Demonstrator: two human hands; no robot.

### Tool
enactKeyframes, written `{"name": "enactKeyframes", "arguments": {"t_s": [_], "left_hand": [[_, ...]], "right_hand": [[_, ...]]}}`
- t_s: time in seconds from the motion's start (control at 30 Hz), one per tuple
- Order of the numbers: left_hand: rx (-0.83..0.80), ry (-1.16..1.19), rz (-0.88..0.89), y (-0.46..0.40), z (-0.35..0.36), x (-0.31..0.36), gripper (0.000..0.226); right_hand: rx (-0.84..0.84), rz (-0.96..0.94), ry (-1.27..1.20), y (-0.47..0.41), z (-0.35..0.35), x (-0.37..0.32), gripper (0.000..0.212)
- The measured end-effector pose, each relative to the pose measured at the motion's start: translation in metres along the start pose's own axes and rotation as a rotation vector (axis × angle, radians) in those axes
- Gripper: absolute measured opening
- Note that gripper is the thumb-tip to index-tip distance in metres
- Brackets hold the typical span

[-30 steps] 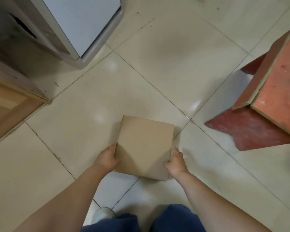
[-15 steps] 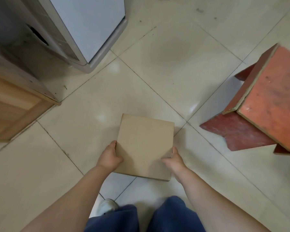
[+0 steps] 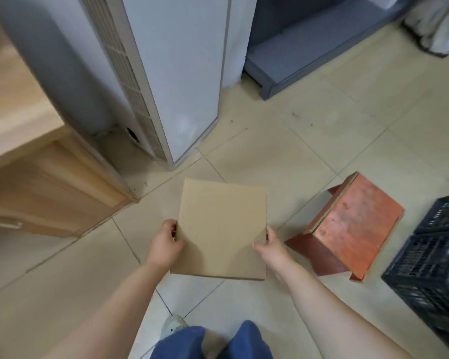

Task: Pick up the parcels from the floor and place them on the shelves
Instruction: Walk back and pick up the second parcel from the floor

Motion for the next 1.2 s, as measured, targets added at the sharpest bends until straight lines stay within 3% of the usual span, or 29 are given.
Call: {"name": "enactKeyframes", "arguments": {"t_s": [0.23,0.4,0.77,0.83,0.9,0.97,1.2], "left_hand": [[0.089,0.066,0.13,0.083,-0.124,0.082,0.057],[0.159,0.115,0.223,0.138,-0.197,0.109,0.074],[0.284,0.403,0.244,0.216,-0.32,0.112,0.047],[0.285,0.415,0.276,0.226,-0.338,0.113,0.056],[0.303,0.318,0.316,0.232,-0.355,0.115,0.075],[0.319,0.274,0.341,0.238,-0.37,0.116,0.079],[0.377,0.418,0.373,0.262,-0.405,0.119,0.048]], "right_hand": [[-0.031,-0.131,-0.029,0.089,-0.007,-0.13,0.07],[-0.085,-0.201,-0.033,0.163,-0.002,-0.208,0.06],[-0.155,-0.403,0.007,0.264,0.04,-0.306,0.028],[-0.169,-0.427,-0.011,0.278,0.05,-0.318,0.032],[-0.204,-0.439,-0.038,0.29,0.06,-0.329,0.049],[-0.245,-0.437,-0.068,0.299,0.07,-0.338,0.06],[-0.342,-0.343,-0.176,0.308,0.088,-0.36,0.055]]}}
Point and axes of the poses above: each hand's wrist, its own y-axis away from the middle knuckle, its own z-axis out of the palm, x = y × z, the point moved 7 cm from there along -y, towards the middle knuckle, and after that the axes turned 12 degrees about -y, right-handed, at the moved point
